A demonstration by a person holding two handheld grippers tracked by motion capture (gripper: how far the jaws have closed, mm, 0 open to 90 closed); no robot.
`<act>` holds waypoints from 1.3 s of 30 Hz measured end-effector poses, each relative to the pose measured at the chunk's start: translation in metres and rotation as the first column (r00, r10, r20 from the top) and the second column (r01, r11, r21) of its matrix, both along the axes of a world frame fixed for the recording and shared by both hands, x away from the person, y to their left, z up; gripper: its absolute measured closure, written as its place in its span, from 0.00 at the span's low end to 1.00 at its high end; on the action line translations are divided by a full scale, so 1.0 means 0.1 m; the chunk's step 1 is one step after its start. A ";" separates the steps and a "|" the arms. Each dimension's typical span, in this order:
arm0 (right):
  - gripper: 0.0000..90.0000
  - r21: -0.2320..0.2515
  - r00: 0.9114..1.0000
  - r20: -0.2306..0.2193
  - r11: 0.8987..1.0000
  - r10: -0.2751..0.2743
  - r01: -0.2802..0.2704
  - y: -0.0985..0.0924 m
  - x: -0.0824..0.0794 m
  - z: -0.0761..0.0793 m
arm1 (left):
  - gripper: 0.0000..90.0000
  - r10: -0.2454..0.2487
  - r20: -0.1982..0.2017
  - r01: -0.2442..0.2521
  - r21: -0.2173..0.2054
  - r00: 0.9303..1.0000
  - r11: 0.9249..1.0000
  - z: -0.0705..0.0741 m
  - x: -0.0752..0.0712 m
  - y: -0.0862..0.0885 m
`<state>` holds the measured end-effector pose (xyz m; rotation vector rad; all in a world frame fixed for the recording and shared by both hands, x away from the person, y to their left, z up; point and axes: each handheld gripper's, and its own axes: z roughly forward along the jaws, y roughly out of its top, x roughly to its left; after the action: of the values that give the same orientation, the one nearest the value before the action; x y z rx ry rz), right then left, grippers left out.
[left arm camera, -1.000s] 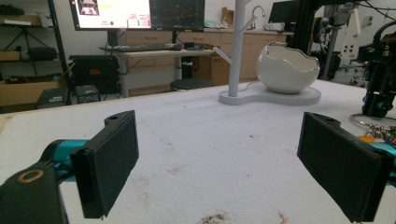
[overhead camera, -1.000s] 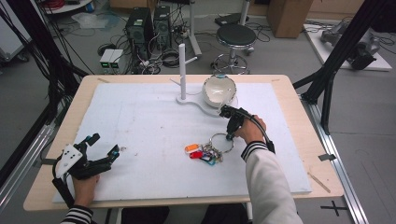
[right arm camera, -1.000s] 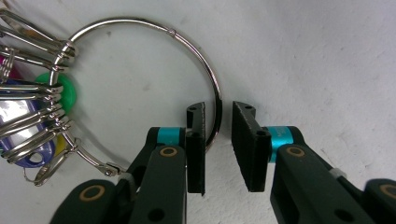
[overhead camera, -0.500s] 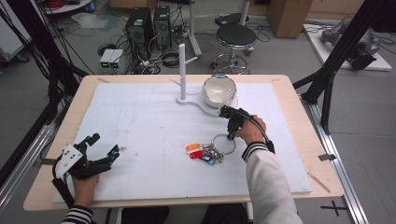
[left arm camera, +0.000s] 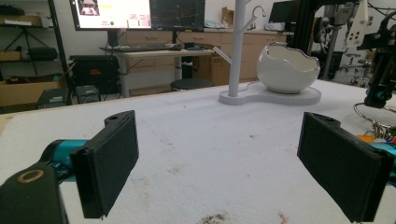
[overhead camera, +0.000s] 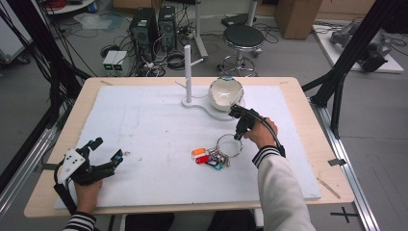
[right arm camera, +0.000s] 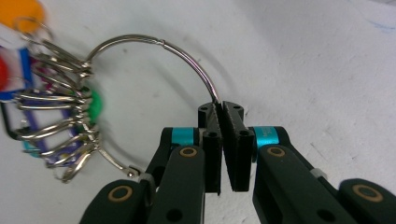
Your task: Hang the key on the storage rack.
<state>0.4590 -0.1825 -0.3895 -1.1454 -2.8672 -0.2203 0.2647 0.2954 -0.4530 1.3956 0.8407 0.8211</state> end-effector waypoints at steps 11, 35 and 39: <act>0.98 0.195 0.999 -0.004 0.980 -0.031 0.032 -0.07 -0.03 0.18 | 0.14 0.000 0.000 0.000 -0.001 1.000 1.000 0.00 0.00 0.00; 0.98 0.516 0.967 0.251 0.851 -0.038 -0.101 0.20 -0.05 0.64 | 0.14 -0.001 -0.002 0.001 -0.005 1.000 1.000 0.00 0.00 0.00; 0.98 0.568 0.958 0.281 0.814 -0.051 -0.123 0.26 -0.03 0.67 | 0.14 0.001 -0.002 -0.001 -0.007 1.000 1.000 0.00 0.01 0.00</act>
<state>0.4556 -0.1569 -0.3223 -0.9824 -2.6981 -1.2580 0.2652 0.2953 -0.4531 1.3905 0.8445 0.8172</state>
